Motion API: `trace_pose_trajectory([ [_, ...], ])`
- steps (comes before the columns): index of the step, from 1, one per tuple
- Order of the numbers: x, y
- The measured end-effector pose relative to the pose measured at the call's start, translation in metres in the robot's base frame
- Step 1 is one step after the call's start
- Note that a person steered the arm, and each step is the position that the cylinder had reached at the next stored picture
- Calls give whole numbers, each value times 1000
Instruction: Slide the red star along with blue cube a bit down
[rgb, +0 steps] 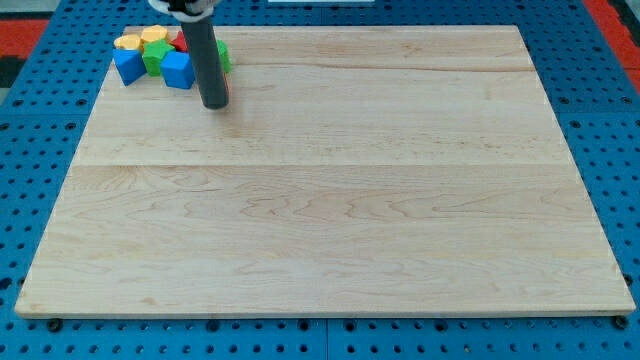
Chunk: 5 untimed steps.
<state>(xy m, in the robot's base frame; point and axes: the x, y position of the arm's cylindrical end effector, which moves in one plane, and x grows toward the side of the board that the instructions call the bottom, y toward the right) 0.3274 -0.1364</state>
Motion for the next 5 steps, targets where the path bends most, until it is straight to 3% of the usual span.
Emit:
trace_pose_trajectory([
  [1,-37,0],
  [2,-27,-7],
  [3,2,31],
  [5,2,62],
])
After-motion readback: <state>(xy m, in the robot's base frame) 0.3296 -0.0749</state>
